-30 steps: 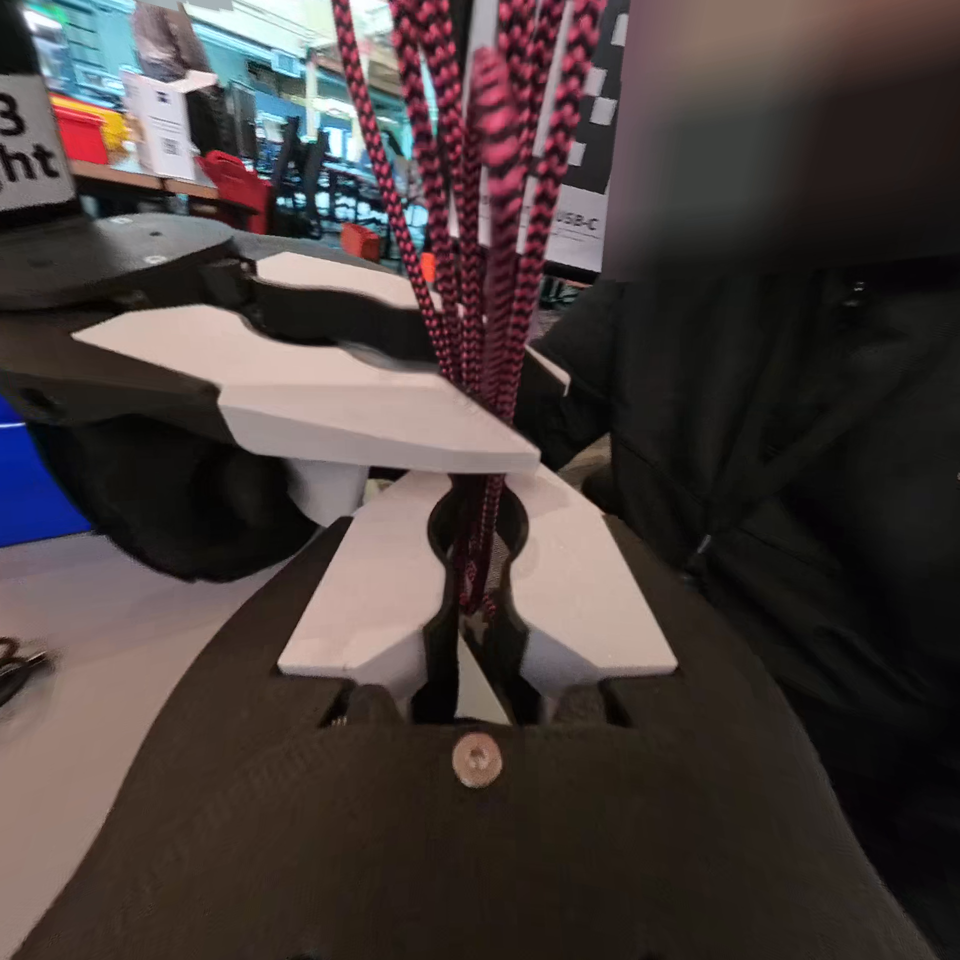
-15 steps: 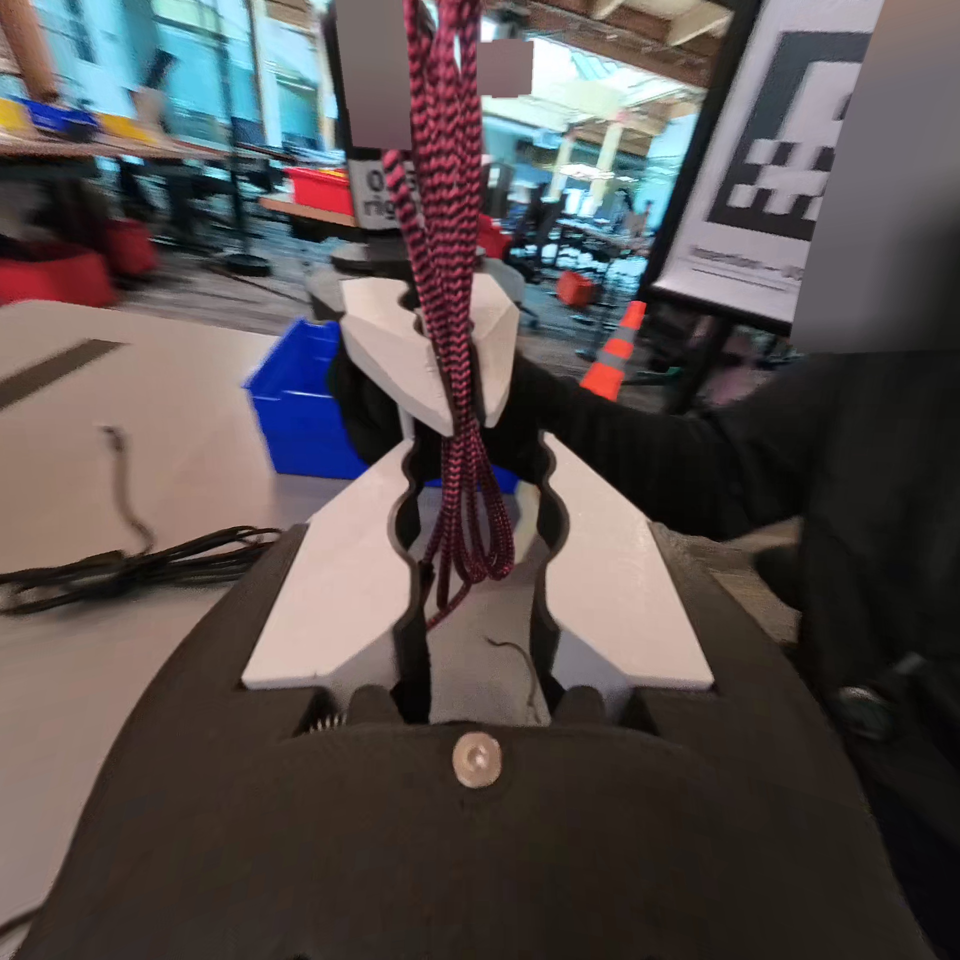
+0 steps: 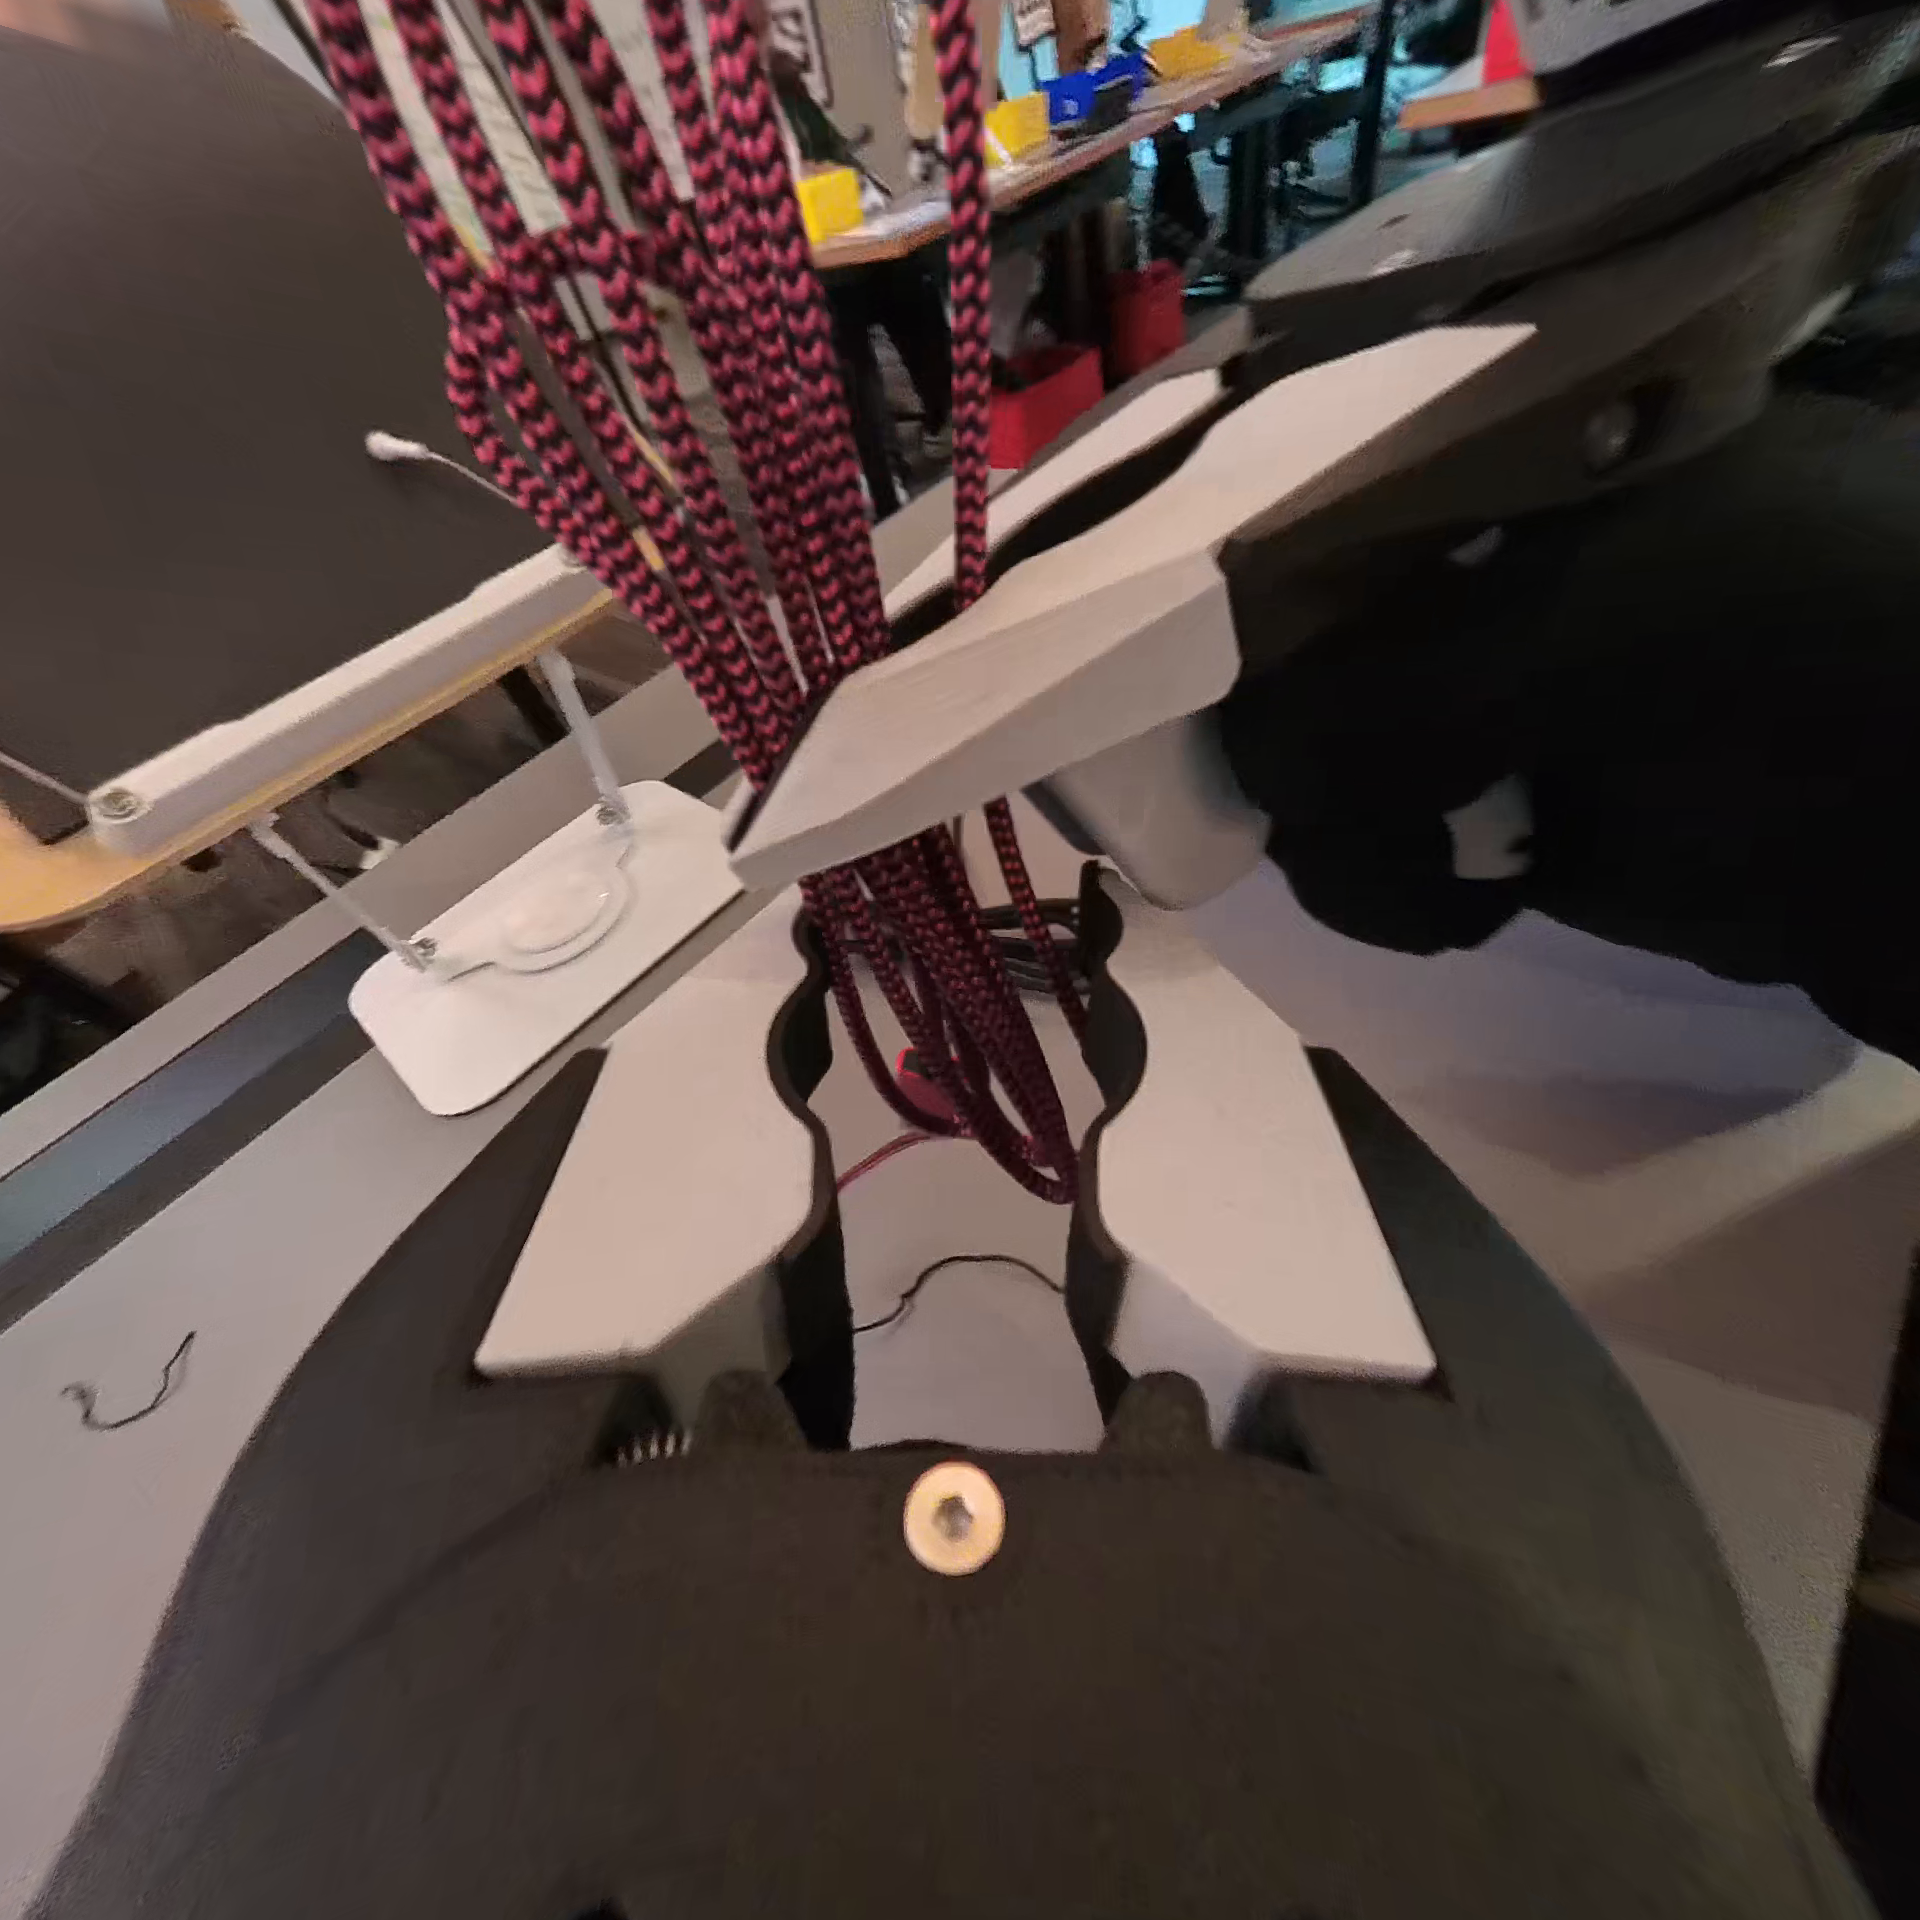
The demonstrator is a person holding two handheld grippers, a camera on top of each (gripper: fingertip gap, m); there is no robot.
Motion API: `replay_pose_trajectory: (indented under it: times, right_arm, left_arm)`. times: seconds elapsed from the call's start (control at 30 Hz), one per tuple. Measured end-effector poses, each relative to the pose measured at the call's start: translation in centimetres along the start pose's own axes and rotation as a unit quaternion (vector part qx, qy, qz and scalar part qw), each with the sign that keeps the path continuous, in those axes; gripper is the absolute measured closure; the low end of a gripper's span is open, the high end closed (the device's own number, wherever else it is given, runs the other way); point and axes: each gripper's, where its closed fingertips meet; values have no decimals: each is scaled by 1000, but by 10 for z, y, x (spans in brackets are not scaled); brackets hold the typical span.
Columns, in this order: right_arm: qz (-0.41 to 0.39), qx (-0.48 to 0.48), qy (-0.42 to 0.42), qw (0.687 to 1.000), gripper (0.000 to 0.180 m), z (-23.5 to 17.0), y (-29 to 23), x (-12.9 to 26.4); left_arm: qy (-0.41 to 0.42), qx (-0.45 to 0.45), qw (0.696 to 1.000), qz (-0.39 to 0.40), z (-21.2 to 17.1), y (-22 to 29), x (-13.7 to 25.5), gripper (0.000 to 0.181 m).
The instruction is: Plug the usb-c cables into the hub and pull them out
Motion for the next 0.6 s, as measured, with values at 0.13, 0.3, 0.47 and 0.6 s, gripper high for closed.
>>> replay_pose_trajectory:
  times: [0.13, 0.3, 0.47, 0.6]
  right_arm:
    - [-17, 9, -10, 1000, 176, -6, -4, -2]
    - [-13, 6, -6, 1000, 176, -5, -7, -1]
    - [-5, -4, -12, 1000, 172, -7, -6, -3]
    - [4, -5, -17, 1000, 149, -7, -7, -3]
  left_arm:
    - [17, 17, 1000, 9, 1, -4, 2, 160]
    - [29, 63, 997, -27, 2, -1, 4, 176]
    - [32, 102, 993, -57, 0, 3, 2, 180]
    - [39, 138, 987, -76, -2, -3, 4, 180]
Point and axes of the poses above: each gripper's, where its closed fingertips meet, x back along the fingers, z out of its top, y = z × x across the jaws, and after that the axes turned 3 degrees about -x, right-handed
